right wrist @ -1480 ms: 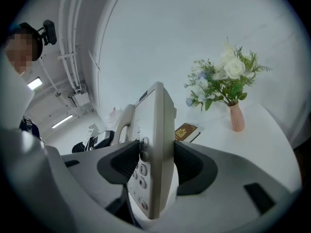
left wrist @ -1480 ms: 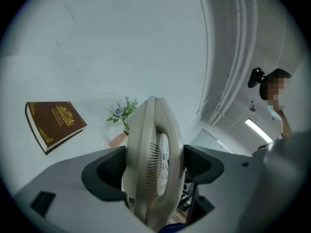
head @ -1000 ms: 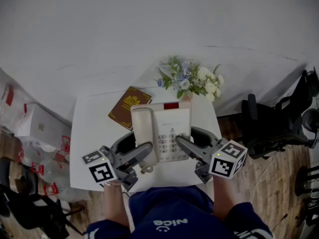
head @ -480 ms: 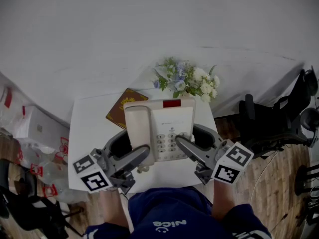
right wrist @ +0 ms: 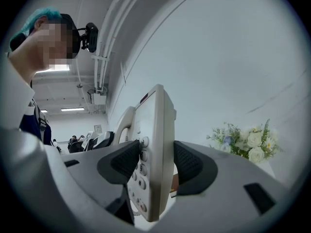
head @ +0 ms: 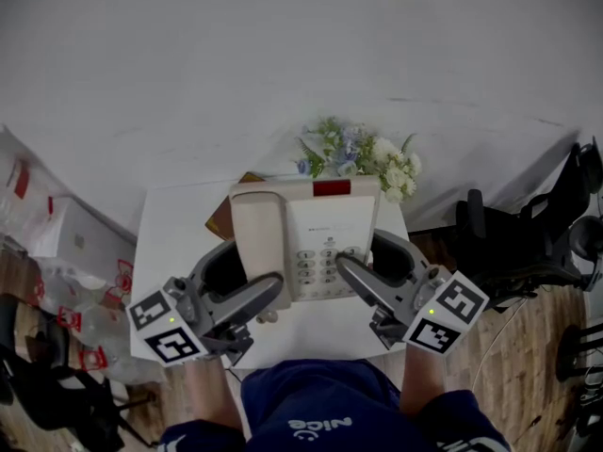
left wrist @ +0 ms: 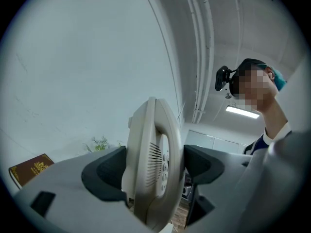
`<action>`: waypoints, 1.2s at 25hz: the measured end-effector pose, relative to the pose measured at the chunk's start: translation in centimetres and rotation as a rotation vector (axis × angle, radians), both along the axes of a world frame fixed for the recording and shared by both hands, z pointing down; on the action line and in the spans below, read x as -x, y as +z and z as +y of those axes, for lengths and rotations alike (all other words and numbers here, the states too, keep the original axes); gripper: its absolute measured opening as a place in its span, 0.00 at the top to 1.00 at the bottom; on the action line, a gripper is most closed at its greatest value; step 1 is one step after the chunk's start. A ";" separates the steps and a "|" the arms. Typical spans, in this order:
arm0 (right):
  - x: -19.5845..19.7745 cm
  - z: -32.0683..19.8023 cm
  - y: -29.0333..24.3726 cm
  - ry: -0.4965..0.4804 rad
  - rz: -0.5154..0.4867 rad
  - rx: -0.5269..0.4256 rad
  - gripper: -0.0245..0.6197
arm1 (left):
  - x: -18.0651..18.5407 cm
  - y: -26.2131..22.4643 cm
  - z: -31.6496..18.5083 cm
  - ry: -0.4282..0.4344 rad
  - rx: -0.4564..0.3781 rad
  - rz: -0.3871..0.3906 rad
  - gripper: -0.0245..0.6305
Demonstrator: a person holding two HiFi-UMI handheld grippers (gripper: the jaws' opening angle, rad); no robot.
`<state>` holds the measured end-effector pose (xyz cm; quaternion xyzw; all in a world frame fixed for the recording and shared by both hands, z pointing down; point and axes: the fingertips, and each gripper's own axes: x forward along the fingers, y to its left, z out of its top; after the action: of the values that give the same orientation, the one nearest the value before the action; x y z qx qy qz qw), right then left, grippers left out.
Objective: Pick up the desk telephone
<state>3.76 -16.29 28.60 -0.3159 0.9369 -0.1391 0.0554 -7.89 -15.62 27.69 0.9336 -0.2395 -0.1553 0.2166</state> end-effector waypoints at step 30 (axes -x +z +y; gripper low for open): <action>0.6 -0.5 -2.0 -0.021 -0.035 -0.114 0.59 | 0.6 -1.4 0.2 -0.054 -0.058 0.008 0.37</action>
<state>3.16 -16.83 26.63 -0.2998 0.9455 -0.0916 0.0880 -8.53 -15.46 26.24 0.9321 -0.2589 -0.1718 0.1861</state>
